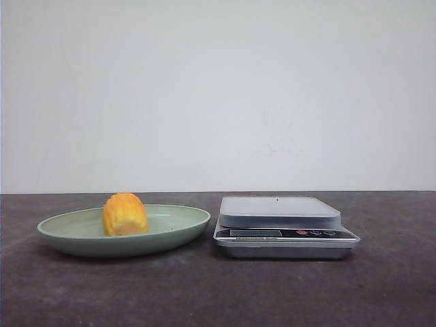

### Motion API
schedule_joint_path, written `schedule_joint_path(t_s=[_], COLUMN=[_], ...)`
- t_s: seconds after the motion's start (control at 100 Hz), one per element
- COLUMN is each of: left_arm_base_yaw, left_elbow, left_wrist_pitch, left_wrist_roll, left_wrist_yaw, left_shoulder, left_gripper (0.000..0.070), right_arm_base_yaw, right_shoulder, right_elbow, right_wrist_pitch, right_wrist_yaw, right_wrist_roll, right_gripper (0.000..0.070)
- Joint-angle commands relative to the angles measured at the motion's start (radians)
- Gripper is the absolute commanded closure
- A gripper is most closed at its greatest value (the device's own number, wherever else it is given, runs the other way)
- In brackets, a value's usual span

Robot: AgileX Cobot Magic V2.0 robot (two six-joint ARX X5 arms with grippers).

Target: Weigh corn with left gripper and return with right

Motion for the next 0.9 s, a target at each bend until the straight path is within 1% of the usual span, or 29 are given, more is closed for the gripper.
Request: schedule_joint_path(t_s=[0.0,0.07,0.21,0.31,0.44,0.55,0.64,0.79,0.89], left_arm_base_yaw=[0.083,0.185,0.367,0.438,0.474,0.497,0.51,0.512,0.518], left_elbow=[-0.003,-0.032,-0.149,-0.275,-0.452,-0.594,-0.688,-0.784,-0.807], left_wrist_pitch=[0.035,0.048,0.124,0.214,0.353,0.476,0.551,0.61,0.607], left_wrist_roll=[0.011,0.035,0.143,0.169,0.179,0.178,0.175,0.175,0.178], left_wrist_yaw=[0.004,0.055,0.208,0.248,0.29,0.298,0.313,0.314,0.315], left_shoulder=[-0.002,-0.02,-0.102,-0.181,-0.262,-0.288,-0.295,-0.327,-0.34], left_gripper=[0.07,0.07,0.07,0.07,0.07,0.07,0.07,0.07,0.07], right_arm_base_yaw=[0.001,0.001,0.001,0.001,0.001,0.001,0.001,0.001,0.001], right_shoulder=[0.002,0.002,0.002,0.002,0.002,0.002,0.002,0.002,0.002], right_elbow=[0.01,0.01,0.01,0.01,0.01,0.01,0.01,0.01,0.01], right_wrist_pitch=[0.011,0.011,0.011,0.011,0.011,0.011,0.011,0.011,0.011], right_wrist_yaw=[0.0,0.0,0.0,0.0,0.0,0.0,0.0,0.0,0.0], right_wrist_roll=[0.01,0.01,0.01,0.01,0.01,0.01,0.01,0.01,0.01], right_gripper=[0.0693,0.0692,0.0693,0.0693,0.0693,0.0693,0.0693,0.0692,0.0693])
